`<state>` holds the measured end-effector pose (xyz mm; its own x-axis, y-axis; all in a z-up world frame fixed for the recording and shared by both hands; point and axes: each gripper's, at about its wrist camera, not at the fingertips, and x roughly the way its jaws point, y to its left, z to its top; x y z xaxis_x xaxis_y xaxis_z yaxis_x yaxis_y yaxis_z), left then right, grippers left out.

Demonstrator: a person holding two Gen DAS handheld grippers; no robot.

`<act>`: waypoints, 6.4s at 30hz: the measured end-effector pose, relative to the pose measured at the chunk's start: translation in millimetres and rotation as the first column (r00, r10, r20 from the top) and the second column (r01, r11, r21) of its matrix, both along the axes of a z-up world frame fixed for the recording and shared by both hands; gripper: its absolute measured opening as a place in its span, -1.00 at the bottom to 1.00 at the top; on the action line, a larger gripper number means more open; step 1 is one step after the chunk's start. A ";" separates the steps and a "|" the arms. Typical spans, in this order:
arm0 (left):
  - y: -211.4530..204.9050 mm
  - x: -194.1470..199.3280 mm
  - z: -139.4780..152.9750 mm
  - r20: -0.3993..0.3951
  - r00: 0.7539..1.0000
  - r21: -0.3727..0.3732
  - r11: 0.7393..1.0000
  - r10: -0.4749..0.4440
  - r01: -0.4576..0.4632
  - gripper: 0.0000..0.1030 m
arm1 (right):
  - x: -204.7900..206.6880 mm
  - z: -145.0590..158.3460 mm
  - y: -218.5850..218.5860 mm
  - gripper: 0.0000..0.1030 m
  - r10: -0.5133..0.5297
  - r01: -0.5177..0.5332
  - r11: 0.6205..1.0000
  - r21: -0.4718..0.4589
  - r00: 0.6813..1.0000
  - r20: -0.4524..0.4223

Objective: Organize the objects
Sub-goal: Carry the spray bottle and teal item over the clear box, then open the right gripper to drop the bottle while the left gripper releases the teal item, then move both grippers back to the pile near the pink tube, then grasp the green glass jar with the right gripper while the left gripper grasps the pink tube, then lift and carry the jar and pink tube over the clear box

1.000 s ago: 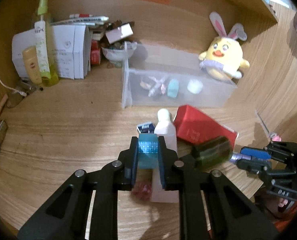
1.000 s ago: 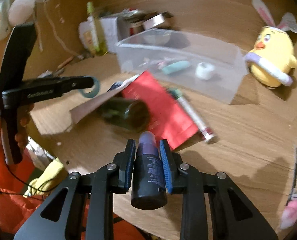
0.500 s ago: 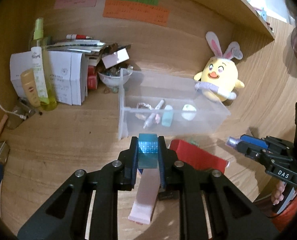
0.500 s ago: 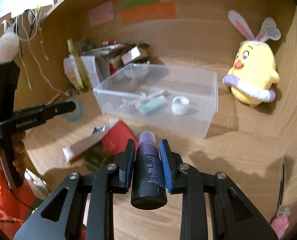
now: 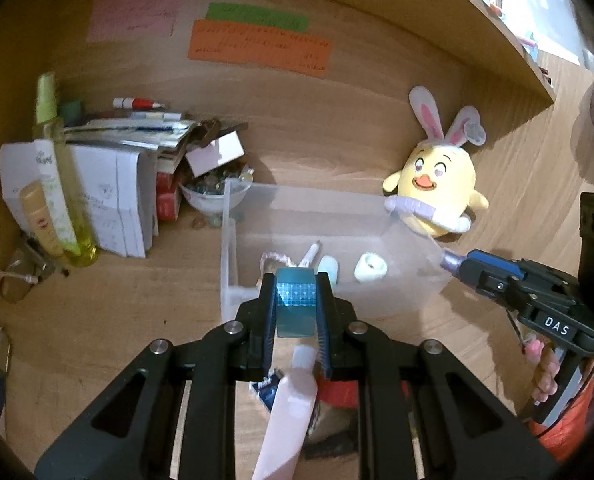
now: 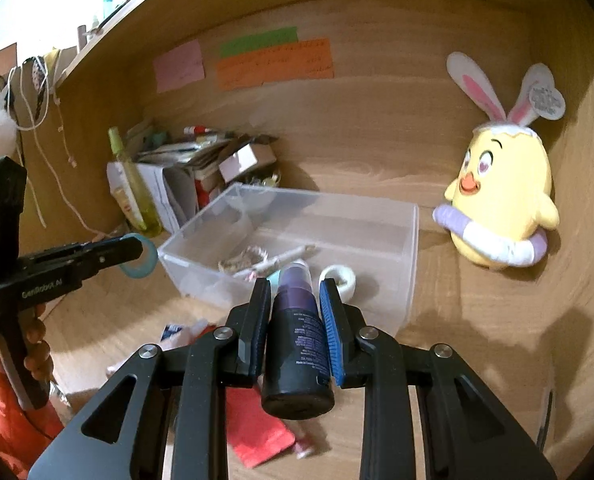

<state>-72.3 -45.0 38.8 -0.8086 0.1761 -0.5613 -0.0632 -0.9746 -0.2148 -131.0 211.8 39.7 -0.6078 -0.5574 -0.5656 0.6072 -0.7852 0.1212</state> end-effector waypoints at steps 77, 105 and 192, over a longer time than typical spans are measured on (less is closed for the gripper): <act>-8.1 33.2 -54.2 0.168 0.985 -0.083 0.996 0.031 -0.017 0.43 | 41.2 -45.6 -43.2 0.07 0.126 -0.134 0.984 0.122 0.990 0.070; -1.9 43.5 -90.8 0.257 0.966 -0.094 0.995 0.006 0.019 0.43 | 73.7 -85.6 -54.3 -0.14 0.245 -0.265 0.962 0.062 0.941 0.232; -9.6 -4.7 32.8 -0.113 0.994 -0.018 1.000 0.000 -0.002 -0.88 | -38.2 29.4 8.9 -0.24 -0.081 0.073 0.986 -0.147 0.996 -0.048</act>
